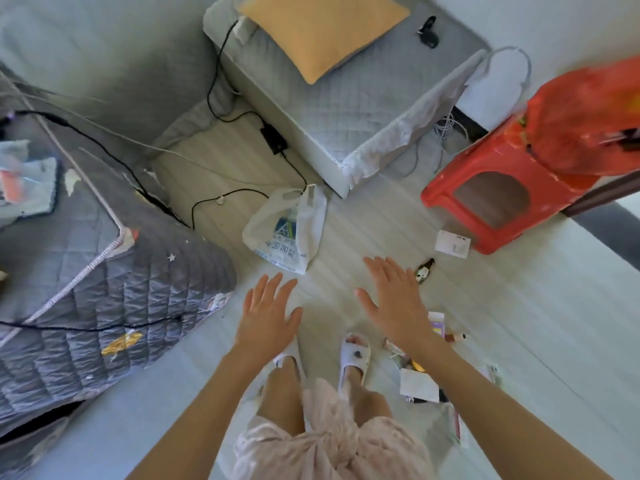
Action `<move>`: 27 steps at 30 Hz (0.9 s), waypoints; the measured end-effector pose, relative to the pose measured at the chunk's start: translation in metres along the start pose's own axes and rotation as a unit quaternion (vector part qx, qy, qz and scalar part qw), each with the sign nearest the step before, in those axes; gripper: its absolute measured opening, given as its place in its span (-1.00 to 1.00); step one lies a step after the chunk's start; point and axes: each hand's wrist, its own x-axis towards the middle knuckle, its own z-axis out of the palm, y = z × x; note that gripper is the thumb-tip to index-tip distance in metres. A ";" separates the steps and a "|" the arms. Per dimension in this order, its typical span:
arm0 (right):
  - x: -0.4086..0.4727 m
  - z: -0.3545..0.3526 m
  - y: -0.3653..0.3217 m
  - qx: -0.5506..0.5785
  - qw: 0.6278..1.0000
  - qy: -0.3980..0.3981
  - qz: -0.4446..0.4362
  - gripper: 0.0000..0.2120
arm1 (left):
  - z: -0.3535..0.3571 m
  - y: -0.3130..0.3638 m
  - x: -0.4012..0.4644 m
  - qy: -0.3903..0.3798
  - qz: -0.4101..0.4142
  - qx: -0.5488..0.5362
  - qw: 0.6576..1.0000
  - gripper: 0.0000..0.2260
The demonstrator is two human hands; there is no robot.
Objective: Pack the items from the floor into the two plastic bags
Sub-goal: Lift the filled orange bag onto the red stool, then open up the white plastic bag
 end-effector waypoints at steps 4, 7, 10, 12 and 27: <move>0.043 0.021 -0.011 -0.008 1.000 0.012 0.010 -0.46 | 0.006 -0.031 0.056 -0.071 0.037 0.049 0.996 -0.48; 0.092 0.064 -0.008 -0.002 0.999 0.021 0.040 -0.46 | 0.037 -0.066 0.113 -0.106 0.091 0.081 0.987 -0.34; 0.148 0.135 0.004 -0.018 0.998 -0.006 0.054 -0.46 | 0.085 -0.112 0.173 -0.139 0.106 0.094 0.980 -0.45; 0.191 0.192 0.020 -0.023 0.998 -0.011 0.050 -0.46 | 0.131 -0.149 0.217 -0.139 0.092 0.089 0.982 -0.54; 0.379 0.501 0.185 -0.107 0.994 0.009 0.023 -0.43 | 0.468 -0.269 0.472 -0.010 -0.170 -0.110 0.979 -0.22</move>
